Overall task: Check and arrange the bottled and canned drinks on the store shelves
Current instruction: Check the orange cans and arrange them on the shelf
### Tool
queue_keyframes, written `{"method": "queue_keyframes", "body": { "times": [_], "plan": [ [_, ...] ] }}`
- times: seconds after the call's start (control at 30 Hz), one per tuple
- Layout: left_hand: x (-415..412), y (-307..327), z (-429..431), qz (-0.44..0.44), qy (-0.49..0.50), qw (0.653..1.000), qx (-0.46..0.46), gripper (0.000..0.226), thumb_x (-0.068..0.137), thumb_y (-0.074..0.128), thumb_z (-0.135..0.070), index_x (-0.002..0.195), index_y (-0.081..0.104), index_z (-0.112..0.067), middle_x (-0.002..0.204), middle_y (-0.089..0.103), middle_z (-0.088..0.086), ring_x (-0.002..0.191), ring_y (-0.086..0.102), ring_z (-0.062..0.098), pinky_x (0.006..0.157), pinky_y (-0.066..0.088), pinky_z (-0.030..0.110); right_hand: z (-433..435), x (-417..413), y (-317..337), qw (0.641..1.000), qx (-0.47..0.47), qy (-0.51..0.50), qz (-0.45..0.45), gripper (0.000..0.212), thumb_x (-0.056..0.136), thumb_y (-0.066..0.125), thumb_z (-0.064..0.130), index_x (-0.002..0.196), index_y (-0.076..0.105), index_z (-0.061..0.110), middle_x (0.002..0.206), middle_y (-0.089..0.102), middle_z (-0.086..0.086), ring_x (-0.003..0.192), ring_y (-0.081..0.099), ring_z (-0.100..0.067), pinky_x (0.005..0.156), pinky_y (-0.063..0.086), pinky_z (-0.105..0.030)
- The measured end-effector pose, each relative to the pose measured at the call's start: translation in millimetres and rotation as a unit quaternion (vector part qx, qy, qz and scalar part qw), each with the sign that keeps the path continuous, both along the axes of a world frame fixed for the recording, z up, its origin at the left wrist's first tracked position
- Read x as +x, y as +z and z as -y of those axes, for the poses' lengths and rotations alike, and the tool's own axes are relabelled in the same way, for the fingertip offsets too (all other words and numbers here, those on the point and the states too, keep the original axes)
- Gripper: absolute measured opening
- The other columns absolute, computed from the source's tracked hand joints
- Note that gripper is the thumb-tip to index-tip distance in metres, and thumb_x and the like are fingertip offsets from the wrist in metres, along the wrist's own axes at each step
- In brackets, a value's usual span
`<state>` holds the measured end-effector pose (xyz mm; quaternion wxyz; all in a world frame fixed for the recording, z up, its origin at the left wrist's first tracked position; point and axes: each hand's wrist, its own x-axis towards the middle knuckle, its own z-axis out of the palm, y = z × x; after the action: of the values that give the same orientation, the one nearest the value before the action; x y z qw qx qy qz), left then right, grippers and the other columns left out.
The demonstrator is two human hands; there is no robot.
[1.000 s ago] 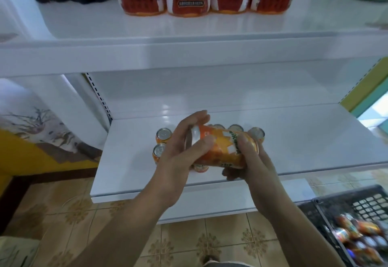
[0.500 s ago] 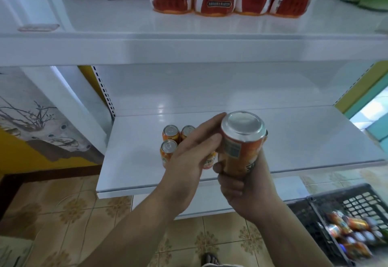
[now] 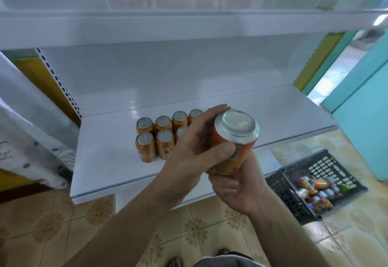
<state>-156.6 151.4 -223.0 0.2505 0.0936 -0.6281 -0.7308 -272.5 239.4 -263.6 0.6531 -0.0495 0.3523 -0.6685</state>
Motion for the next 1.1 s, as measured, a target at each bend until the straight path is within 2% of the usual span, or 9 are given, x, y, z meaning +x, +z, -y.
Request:
{"method": "queue_keyframes", "body": {
  "times": [0.1,0.2,0.37,0.6,0.77,0.83,0.9,0.97,1.1],
  "plan": [
    [-12.6,-0.4,-14.4,0.000,-0.018,1.000,-0.022,0.068,0.082,0.070,-0.005,0.144,0.043,-0.015,0.139,0.057,0.002,0.132,0.051,0.019,0.109,0.044,0.042,-14.8,-10.6,0.4,0.998,-0.013,-0.056,-0.041,0.052,0.097,0.040,0.052,0.067,0.064,0.017,0.057,0.050,0.002,0.037,0.036,-0.008,0.040,0.016,-0.020],
    [-30.8,-1.2,-34.3,-0.008,-0.035,0.997,-0.062,0.069,0.079,0.074,-0.011,0.140,0.045,-0.020,0.140,0.056,-0.004,0.135,0.049,0.019,0.112,0.042,0.042,-34.5,-26.3,1.1,0.989,-0.014,-0.139,-0.046,0.041,0.088,0.052,0.050,0.077,0.075,0.018,0.073,0.055,0.001,0.067,0.034,-0.013,0.066,0.015,-0.028],
    [-81.7,-2.6,-81.9,-0.013,-0.061,0.981,-0.184,0.069,0.077,0.078,0.005,0.132,0.043,-0.020,0.148,0.050,0.002,0.140,0.045,0.024,0.111,0.041,0.043,-93.3,-68.9,7.4,0.978,-0.049,-0.201,-0.027,0.052,0.100,0.038,0.038,0.071,0.078,0.022,0.072,0.060,0.004,0.070,0.045,-0.012,0.070,0.026,-0.027],
    [-181.7,-11.2,-186.3,-0.020,-0.138,0.975,-0.175,0.070,0.072,0.080,0.010,0.123,0.040,-0.017,0.147,0.051,0.005,0.139,0.046,0.020,0.110,0.042,0.035,-209.4,-154.3,-12.2,0.967,-0.051,-0.249,-0.010,0.049,0.097,0.041,0.040,0.073,0.079,0.019,0.072,0.065,0.003,0.070,0.055,-0.013,0.074,0.028,-0.025],
    [-249.8,-18.2,-259.0,-0.020,-0.184,0.969,-0.166,0.069,0.071,0.082,0.005,0.119,0.040,-0.020,0.142,0.056,-0.002,0.135,0.050,0.015,0.106,0.043,0.026,-289.5,-216.2,-32.5,0.964,-0.121,-0.238,0.001,0.055,0.104,0.028,0.037,0.090,0.077,0.017,0.081,0.068,0.001,0.073,0.064,-0.010,0.072,0.040,-0.022],
    [-273.3,-20.3,-277.3,-0.003,-0.189,0.968,-0.163,0.069,0.072,0.084,-0.001,0.123,0.043,-0.024,0.140,0.056,-0.007,0.132,0.053,0.013,0.103,0.045,0.022,-310.9,-235.1,-42.8,0.964,-0.106,-0.236,0.055,0.059,0.107,0.026,0.043,0.091,0.074,0.013,0.078,0.066,-0.002,0.064,0.061,-0.010,0.056,0.045,-0.018],
    [-296.0,-24.7,-288.0,0.015,-0.188,0.966,-0.174,0.066,0.079,0.081,-0.011,0.132,0.045,-0.028,0.140,0.056,-0.011,0.131,0.054,0.014,0.104,0.046,0.026,-325.9,-249.7,-49.4,0.964,-0.071,-0.240,0.091,0.057,0.103,0.036,0.055,0.084,0.070,0.014,0.068,0.058,0.002,0.044,0.045,-0.006,0.038,0.032,-0.015],
    [-317.6,-30.2,-293.7,0.036,-0.201,0.967,-0.155,0.061,0.085,0.075,-0.016,0.138,0.047,-0.027,0.140,0.057,-0.010,0.131,0.054,0.016,0.106,0.046,0.031,-336.3,-262.4,-52.3,0.965,-0.040,-0.247,0.079,0.055,0.097,0.040,0.058,0.077,0.069,0.016,0.061,0.049,0.006,0.037,0.031,-0.003,0.036,0.017,-0.016],
    [-363.3,-47.5,-299.9,0.081,-0.236,0.963,-0.103,0.056,0.087,0.067,-0.020,0.139,0.048,-0.019,0.135,0.060,0.000,0.129,0.056,0.021,0.105,0.048,0.037,-351.3,-294.8,-66.0,0.966,-0.030,-0.248,0.069,0.063,0.092,0.037,0.064,0.077,0.074,0.015,0.057,0.056,0.003,0.035,0.034,-0.002,0.036,0.016,-0.015]
  ]
}}
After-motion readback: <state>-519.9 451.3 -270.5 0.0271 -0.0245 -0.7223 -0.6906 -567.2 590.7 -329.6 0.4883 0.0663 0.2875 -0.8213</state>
